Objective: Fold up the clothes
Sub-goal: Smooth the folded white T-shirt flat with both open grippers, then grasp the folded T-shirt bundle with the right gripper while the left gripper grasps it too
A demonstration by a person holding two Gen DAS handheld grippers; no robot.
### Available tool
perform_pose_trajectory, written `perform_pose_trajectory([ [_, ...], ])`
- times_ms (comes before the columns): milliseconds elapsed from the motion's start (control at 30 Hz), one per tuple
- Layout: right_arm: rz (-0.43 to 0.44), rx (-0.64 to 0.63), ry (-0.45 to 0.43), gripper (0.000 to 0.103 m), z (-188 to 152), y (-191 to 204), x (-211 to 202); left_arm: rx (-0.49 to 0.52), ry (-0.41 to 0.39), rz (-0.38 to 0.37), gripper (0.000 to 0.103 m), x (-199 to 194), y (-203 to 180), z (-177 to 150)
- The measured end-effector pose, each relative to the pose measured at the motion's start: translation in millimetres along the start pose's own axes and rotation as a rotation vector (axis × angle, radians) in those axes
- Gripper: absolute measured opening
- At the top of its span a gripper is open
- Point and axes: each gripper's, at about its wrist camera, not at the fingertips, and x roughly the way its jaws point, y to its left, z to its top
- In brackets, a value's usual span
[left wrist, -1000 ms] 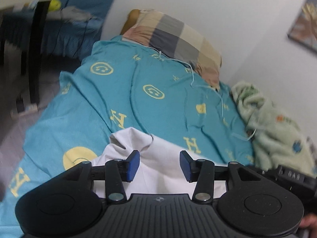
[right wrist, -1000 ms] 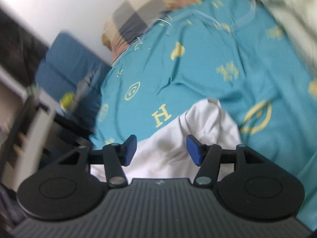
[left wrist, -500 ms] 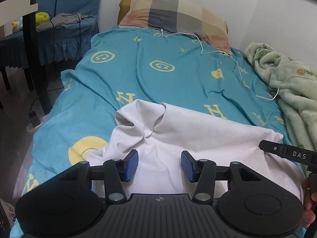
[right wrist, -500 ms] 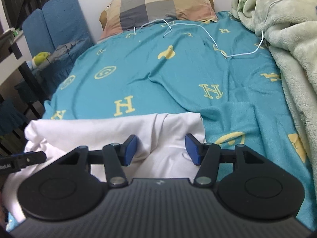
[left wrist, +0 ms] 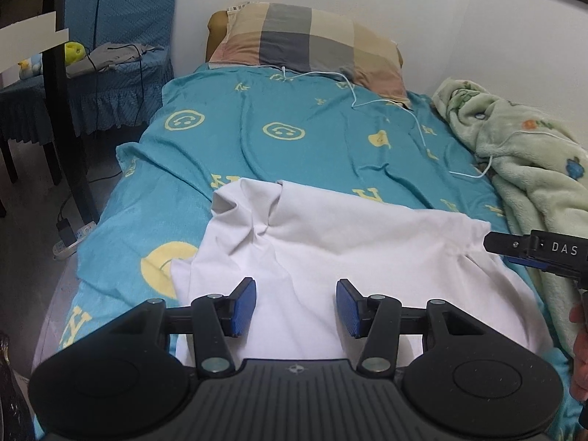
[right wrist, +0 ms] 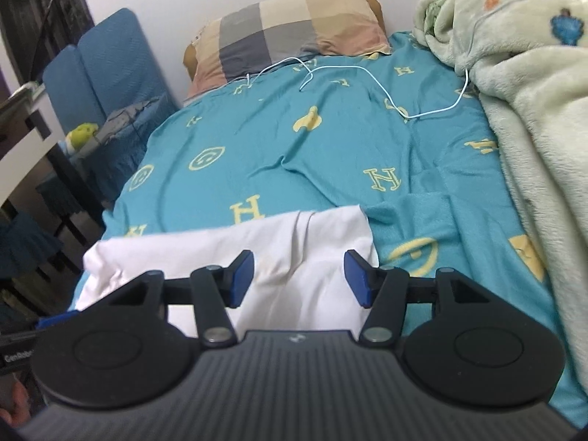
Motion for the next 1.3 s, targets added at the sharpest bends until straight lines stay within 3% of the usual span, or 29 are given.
perform_pose_trajectory([
  [300, -0.016, -0.080, 0.024, 0.057, -17.9, 17.6, -49.0, 0.064, -0.017, 0.018, 0.051, -41.5, -26.4, -23.1],
  [667, -0.053, -0.049, 0.154, 0.057, -42.0, 3.2, -8.8, 0.067, 0.060, 0.066, 0.053, -15.9, -18.6, -36.8],
  [867, -0.047, -0.038, 0.167, 0.057, -43.9, 0.4, -7.3, 0.071, 0.074, 0.080, 0.053, -13.9, -20.0, -39.8],
  [1000, -0.040, -0.027, 0.137, 0.057, -35.2, 1.2, -20.7, -0.002, 0.080, 0.060, 0.053, -32.4, -18.3, -40.9],
  [1200, 0.033, 0.097, 0.034, 0.057, -23.1, -10.0, -63.4, -0.270, 0.062, -0.115, 0.057, -71.0, -4.7, -58.1],
  [1300, 0.077, 0.177, -0.011, 0.057, -23.6, -15.0, -85.4, -0.427, 0.071, -0.196, 0.066, -72.6, 9.3, -63.5],
])
